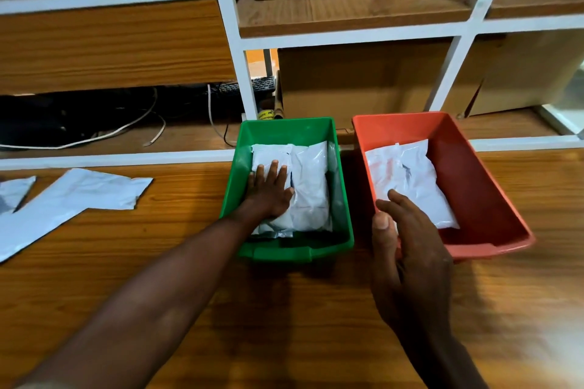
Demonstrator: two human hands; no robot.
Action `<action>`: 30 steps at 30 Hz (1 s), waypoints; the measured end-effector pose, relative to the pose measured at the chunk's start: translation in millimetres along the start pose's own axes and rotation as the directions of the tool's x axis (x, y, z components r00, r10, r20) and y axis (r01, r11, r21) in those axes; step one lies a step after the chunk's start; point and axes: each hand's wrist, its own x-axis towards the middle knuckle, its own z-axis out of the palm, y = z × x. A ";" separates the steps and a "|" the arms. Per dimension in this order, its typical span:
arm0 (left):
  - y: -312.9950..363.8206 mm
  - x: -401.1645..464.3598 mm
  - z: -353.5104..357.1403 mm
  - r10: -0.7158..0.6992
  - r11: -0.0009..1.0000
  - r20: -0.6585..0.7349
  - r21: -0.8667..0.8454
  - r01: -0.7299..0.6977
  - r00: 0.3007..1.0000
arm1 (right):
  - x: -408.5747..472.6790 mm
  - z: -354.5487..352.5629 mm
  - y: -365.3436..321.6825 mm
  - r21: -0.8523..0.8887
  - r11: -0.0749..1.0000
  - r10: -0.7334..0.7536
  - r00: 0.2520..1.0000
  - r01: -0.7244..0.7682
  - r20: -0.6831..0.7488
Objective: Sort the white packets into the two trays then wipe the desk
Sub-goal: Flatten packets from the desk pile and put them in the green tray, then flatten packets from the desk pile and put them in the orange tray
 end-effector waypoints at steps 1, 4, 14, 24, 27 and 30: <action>-0.2 -0.4 -0.5 0.006 1.000 0.004 0.000 -0.006 1.000 | 0.2 -0.4 0.6 -0.002 1.000 -0.006 1.000 0.006 0.003; -0.6 -4.3 -5.4 0.024 1.000 -0.048 0.017 -0.023 0.999 | -0.4 -1.1 2.5 -0.004 1.000 -0.012 1.000 0.012 0.009; 25.5 -73.2 -47.9 0.071 0.996 -0.323 -0.033 -0.087 0.944 | -3.0 6.8 8.1 0.032 0.999 -0.044 0.996 0.042 0.081; -5.6 -230.1 -52.5 -0.104 0.950 -0.587 -0.297 -0.094 0.803 | -33.2 64.1 -30.0 0.071 0.964 -0.263 0.959 0.256 0.105; -38.0 -284.1 -36.7 -0.186 0.930 -0.634 -0.359 -0.073 0.751 | -64.3 87.4 -61.4 0.120 0.941 -0.328 0.940 0.317 0.089; -83.0 -340.8 -13.9 -0.282 0.910 -0.651 -0.414 -0.019 0.704 | -106.6 121.2 -97.0 0.187 0.924 -0.360 0.924 0.334 0.129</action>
